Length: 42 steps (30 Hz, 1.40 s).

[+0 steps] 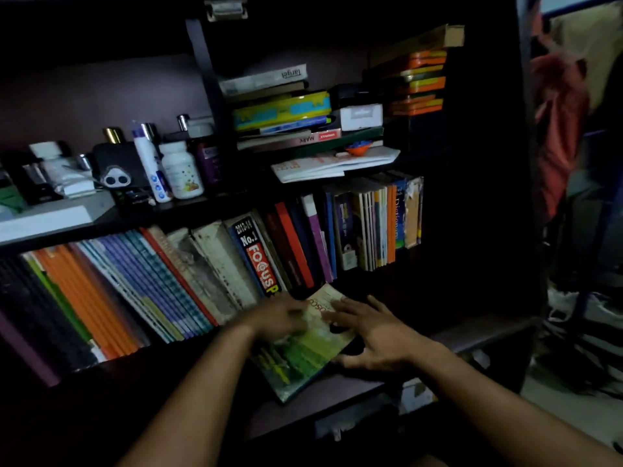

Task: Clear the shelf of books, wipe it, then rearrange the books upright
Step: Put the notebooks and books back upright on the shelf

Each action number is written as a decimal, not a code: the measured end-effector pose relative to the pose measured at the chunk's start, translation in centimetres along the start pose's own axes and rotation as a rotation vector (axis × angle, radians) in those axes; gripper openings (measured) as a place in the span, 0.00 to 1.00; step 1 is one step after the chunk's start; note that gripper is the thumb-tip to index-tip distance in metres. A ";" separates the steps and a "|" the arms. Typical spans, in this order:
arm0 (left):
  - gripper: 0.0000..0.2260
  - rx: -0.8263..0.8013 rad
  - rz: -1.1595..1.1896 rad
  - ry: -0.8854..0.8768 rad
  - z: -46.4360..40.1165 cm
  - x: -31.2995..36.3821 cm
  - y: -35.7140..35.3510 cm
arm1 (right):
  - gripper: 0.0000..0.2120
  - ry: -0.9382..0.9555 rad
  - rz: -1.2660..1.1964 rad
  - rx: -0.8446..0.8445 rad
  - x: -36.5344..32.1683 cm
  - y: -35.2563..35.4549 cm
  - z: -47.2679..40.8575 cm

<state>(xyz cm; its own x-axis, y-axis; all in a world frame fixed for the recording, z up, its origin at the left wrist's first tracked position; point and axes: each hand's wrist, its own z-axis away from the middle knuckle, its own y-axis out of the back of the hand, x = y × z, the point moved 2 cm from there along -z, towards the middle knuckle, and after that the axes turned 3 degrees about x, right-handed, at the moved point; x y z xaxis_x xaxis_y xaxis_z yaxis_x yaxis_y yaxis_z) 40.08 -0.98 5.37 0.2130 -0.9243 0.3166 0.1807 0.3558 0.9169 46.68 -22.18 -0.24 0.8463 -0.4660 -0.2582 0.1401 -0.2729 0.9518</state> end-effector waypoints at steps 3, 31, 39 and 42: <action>0.26 -0.125 0.348 -0.003 2.4 -1.4 3.2 | 0.42 0.105 -0.022 0.059 -1.0 0.5 0.0; 0.13 0.646 0.585 -0.149 1.6 -0.9 -5.6 | 0.26 -0.550 -0.317 0.810 0.8 2.4 1.7; 0.18 0.667 0.402 -0.155 0.5 -0.9 -6.1 | 0.26 -0.503 -0.231 0.791 0.8 3.2 -2.1; 0.18 0.665 0.405 -0.167 0.4 -1.1 -6.3 | 0.24 -0.447 -0.240 0.788 1.2 2.8 -2.6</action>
<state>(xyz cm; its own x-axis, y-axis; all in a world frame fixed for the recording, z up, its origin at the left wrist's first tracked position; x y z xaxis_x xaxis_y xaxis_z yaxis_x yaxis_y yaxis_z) 38.35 -2.26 -0.63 -0.0172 -0.7678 0.6405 -0.5025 0.5605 0.6583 49.41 -21.33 2.59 0.5412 -0.5586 -0.6285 -0.2415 -0.8192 0.5202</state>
